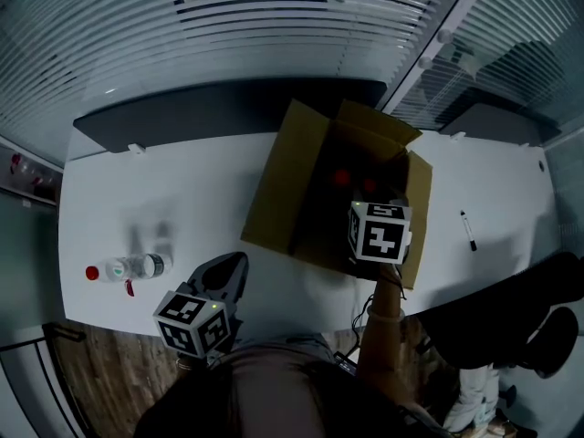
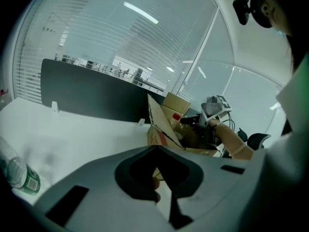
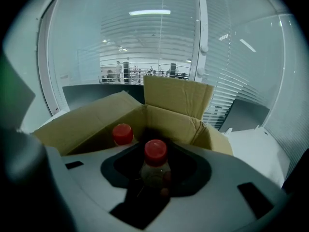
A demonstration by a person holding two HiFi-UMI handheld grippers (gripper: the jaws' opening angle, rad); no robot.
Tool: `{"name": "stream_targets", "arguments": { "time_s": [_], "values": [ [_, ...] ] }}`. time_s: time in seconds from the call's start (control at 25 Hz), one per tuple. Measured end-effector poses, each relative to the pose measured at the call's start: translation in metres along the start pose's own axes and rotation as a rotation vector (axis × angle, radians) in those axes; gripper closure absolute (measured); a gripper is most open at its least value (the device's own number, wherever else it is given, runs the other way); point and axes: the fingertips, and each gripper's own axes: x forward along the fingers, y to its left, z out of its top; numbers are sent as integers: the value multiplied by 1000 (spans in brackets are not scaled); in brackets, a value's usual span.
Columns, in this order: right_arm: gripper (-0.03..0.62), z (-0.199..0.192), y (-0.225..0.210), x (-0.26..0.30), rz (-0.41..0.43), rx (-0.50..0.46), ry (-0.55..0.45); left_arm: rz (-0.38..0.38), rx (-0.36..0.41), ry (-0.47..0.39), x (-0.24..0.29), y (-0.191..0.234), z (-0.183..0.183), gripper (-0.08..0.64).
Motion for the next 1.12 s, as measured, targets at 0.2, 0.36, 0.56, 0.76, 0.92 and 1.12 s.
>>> {"name": "stream_targets", "arguments": {
  "time_s": [0.2,0.36,0.56,0.76,0.92,1.12],
  "values": [
    [422,3,1,-10,12,-2,-17,-5,4,-9,-6,-1,0,554],
    [422,11,1,-26,24,14,-55,-14,14,-11,-12,-4,0,554],
    [422,22,3,-50,21,10,-108,-38,37,-10,-20,-10,-1,554],
    [422,33,5,-77,-3,-4,-155,-57,58,-19,-31,-11,1,554],
    [422,46,9,-102,-10,-1,-206,-74,71,-25,-40,-12,3,554],
    [422,63,17,-137,-4,2,-286,-91,83,-35,-53,-12,2,554]
  ]
}}
